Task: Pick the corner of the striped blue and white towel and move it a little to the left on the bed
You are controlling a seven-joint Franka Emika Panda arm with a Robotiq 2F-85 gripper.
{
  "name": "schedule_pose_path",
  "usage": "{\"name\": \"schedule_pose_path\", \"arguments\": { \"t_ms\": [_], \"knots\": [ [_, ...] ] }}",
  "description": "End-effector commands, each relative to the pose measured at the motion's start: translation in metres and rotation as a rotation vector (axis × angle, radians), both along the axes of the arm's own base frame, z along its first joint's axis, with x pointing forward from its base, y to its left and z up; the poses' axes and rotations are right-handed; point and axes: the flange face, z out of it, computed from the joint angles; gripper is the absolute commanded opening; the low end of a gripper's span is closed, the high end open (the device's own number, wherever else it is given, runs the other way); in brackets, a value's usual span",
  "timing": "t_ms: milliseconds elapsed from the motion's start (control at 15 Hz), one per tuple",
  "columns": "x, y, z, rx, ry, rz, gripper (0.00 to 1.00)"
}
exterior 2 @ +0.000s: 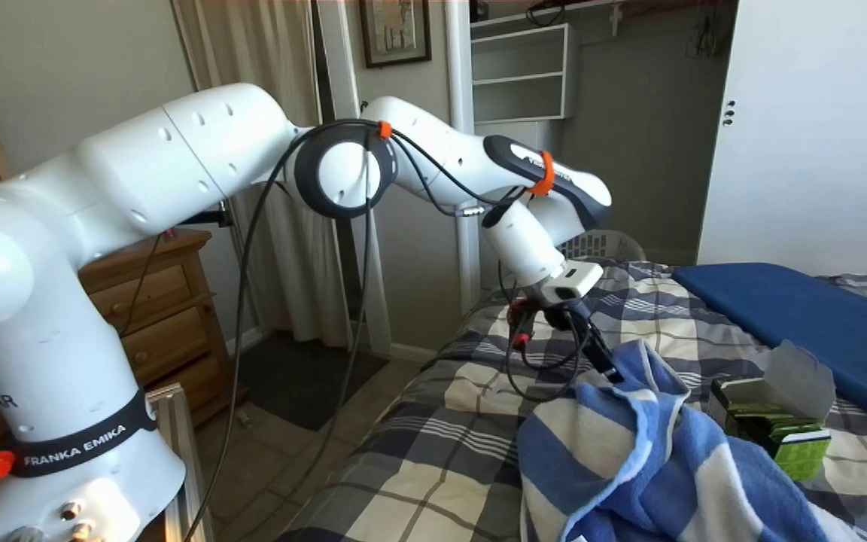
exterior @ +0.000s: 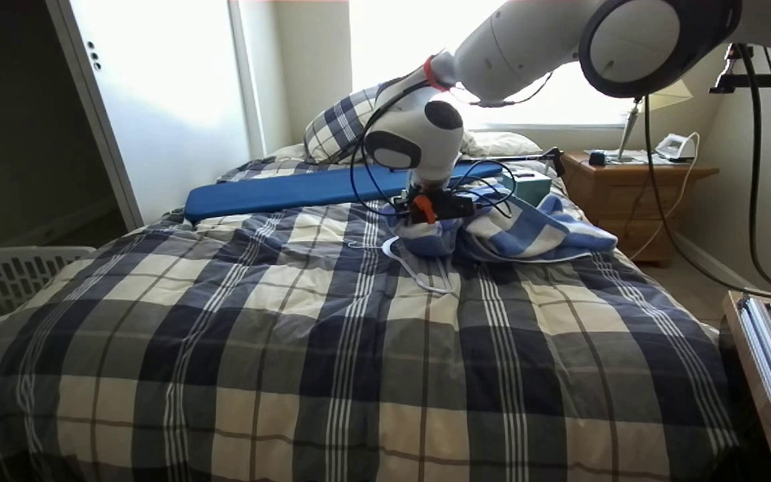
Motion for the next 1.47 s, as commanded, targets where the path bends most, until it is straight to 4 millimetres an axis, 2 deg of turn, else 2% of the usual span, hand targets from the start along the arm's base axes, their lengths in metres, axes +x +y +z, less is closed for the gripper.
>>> {"name": "schedule_pose_path", "arguments": {
  "t_ms": [0, 200, 333, 467, 667, 867, 933, 1133, 1400],
  "knots": [
    [-0.009, -0.015, 0.043, 0.047, 0.082, -0.048, 0.99],
    [-0.015, -0.026, 0.065, 0.100, 0.115, -0.075, 1.00],
    [-0.016, -0.026, 0.078, 0.213, 0.100, -0.066, 1.00],
    [-0.013, -0.021, 0.094, 0.317, 0.067, -0.076, 1.00],
    [0.004, -0.006, 0.111, 0.447, -0.055, -0.071, 1.00],
    [0.012, 0.012, 0.115, 0.512, -0.078, -0.051, 1.00],
    [0.007, 0.007, 0.117, 0.476, -0.063, -0.063, 1.00],
    [0.009, 0.016, 0.117, 0.497, -0.067, -0.052, 1.00],
    [0.009, 0.015, 0.113, 0.501, -0.066, -0.058, 1.00]
  ]
}}
